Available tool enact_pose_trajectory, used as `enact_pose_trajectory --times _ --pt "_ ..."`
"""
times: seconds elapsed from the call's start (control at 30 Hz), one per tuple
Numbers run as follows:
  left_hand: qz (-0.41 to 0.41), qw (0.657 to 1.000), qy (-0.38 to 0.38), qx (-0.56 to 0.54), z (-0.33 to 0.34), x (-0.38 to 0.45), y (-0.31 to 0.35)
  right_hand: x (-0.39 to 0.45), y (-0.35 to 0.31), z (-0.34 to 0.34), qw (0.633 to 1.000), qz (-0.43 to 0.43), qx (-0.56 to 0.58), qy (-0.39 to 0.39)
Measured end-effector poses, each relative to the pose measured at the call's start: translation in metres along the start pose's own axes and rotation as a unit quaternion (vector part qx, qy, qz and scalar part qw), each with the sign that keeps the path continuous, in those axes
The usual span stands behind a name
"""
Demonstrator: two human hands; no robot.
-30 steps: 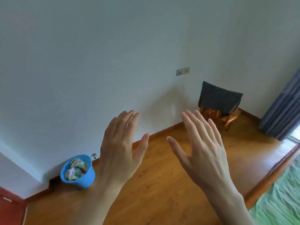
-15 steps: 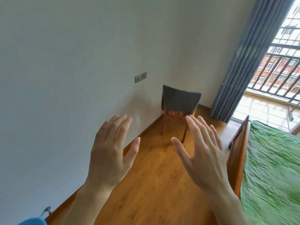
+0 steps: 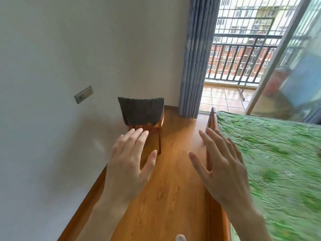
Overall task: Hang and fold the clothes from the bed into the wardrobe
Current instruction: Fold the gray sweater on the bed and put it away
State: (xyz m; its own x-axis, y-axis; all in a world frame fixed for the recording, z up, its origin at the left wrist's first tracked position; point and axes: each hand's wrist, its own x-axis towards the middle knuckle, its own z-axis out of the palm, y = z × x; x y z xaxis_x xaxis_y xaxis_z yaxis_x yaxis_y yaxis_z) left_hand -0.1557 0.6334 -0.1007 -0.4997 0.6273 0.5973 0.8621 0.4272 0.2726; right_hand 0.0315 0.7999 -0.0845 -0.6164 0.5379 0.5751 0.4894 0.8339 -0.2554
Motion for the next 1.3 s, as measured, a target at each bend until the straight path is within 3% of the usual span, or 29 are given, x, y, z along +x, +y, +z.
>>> enact_pose_trajectory --times 0.43,0.83,1.3 --pt "0.023 0.999 -0.034 0.003 0.162 0.226 0.010 0.198 0.152 0.085 0.999 0.039 -0.001 -0.023" --pt "0.043 0.998 -0.013 -0.036 0.287 0.382 -0.015 0.337 0.230 0.178 0.998 0.051 -0.030 -0.037" --pt "0.114 0.986 -0.023 -0.120 0.464 0.643 -0.049 0.571 0.324 0.292 0.988 0.108 -0.107 0.014"
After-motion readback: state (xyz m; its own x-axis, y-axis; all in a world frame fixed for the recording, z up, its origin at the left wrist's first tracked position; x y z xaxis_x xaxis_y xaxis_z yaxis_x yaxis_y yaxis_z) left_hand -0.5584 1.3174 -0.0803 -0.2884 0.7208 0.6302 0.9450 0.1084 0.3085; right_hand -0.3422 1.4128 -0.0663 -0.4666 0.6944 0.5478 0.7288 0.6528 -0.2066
